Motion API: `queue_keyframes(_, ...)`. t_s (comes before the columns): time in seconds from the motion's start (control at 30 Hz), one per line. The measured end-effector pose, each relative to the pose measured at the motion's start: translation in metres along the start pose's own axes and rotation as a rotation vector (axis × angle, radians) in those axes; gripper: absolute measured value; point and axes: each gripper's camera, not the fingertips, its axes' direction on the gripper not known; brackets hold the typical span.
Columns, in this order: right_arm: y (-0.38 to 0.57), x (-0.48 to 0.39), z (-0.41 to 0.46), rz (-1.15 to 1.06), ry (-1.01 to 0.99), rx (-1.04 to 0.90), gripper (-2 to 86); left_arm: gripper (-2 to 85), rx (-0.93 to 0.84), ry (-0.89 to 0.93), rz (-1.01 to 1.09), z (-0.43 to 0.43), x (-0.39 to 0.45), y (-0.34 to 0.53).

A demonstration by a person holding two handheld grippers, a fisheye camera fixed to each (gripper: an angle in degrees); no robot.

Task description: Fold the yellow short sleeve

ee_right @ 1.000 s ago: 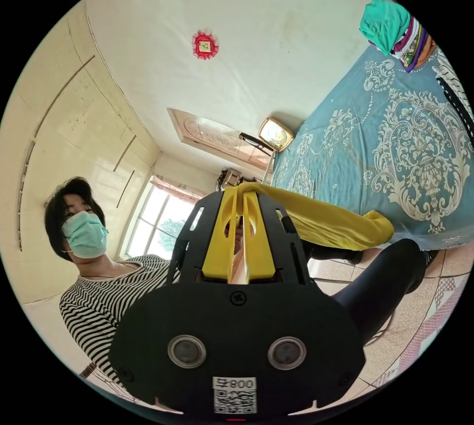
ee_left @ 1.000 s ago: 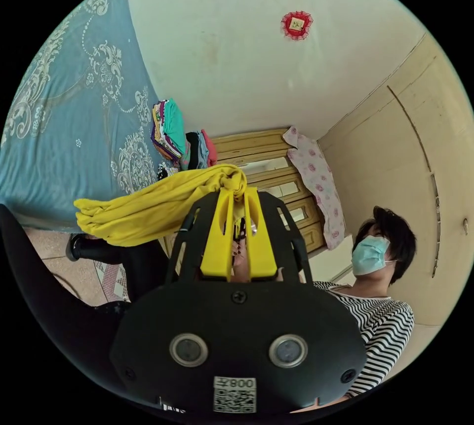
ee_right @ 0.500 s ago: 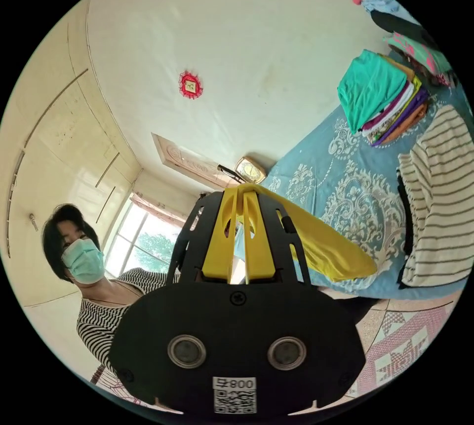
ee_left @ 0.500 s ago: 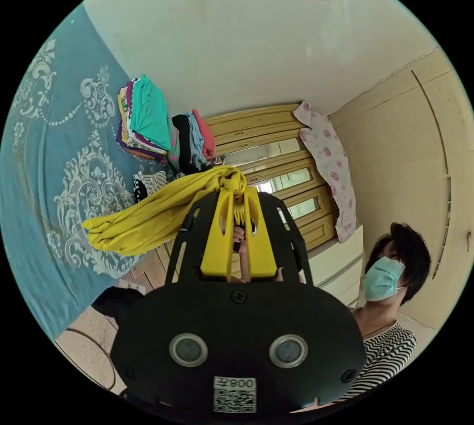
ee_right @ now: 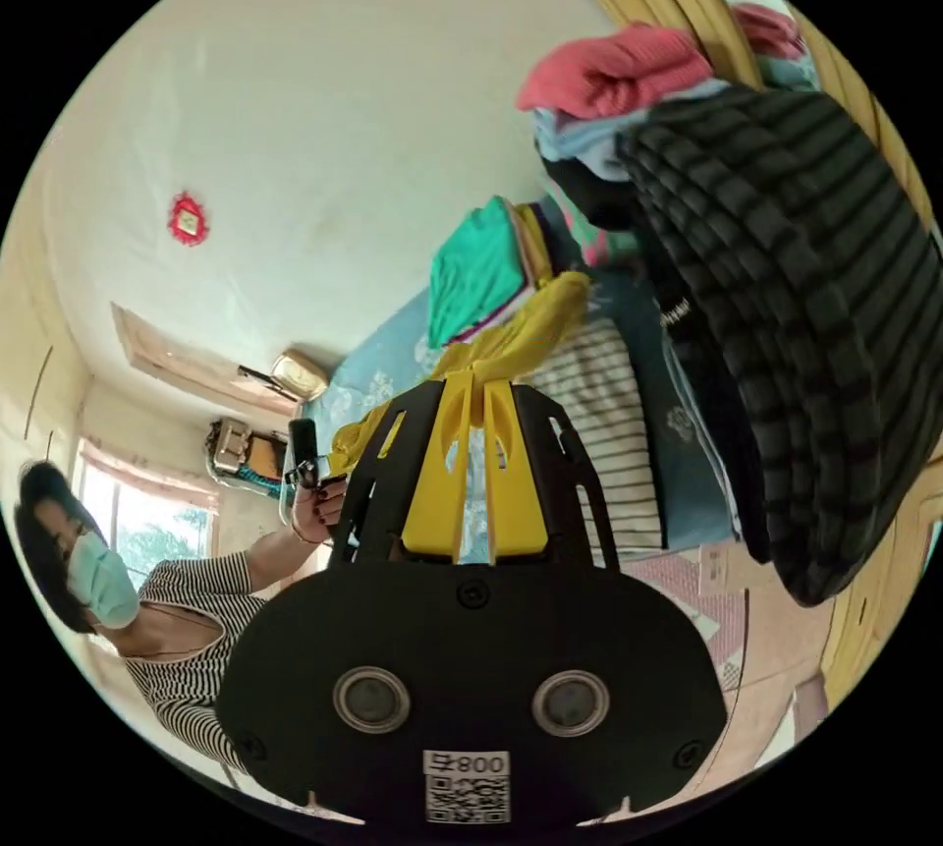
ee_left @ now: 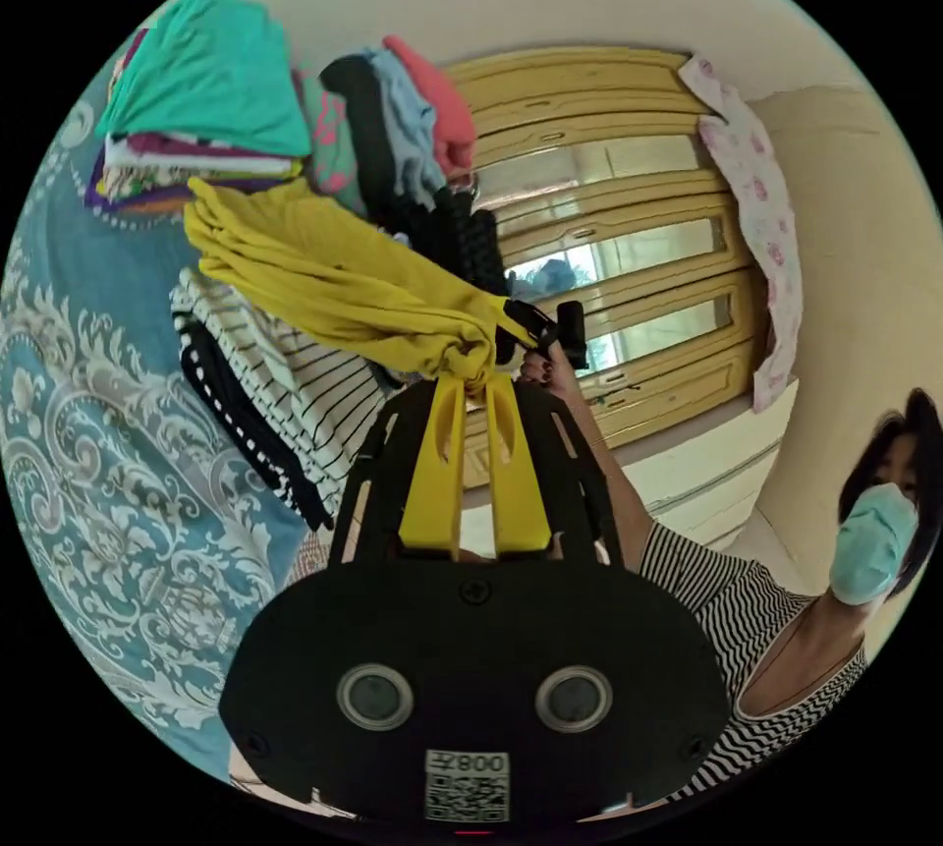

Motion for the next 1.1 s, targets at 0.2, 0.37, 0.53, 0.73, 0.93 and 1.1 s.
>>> queue_keyframes(0.2, 0.031, 0.115, 0.054, 0.206, 0.185, -0.191, 1.6, 3.8, -0.133, -0.028, -0.139, 0.126, -0.069, -0.009)
queue_keyframes(0.37, 0.033, 0.127, 0.042, 0.136, 0.250, -0.182, 1.7, 4.1, -0.139, -0.048, -0.045, 0.183, -0.060, -0.043)
queue_keyframes(0.53, 0.042, 0.136, 0.036, 0.102, 0.332, -0.205, 1.8, 4.1, -0.213, -0.125, 0.024, 0.246, -0.057, -0.061)
queue_keyframes(0.73, 0.051, 0.175, 0.065, 0.160, 0.438, -0.248, 2.0, 4.2, -0.282, -0.201, -0.029, 0.319, -0.085, -0.074)
queue_keyframes(0.93, 0.061, 0.194, 0.081, 0.199, 0.445, -0.217, 2.4, 4.4, -0.298, -0.238, -0.043, 0.361, -0.101, -0.088)
queue_keyframes(1.1, 0.077, 0.197, 0.083, 0.196, 0.454, -0.154, 3.9, 5.5, -0.259, -0.164, -0.081, 0.376, -0.115, -0.091)
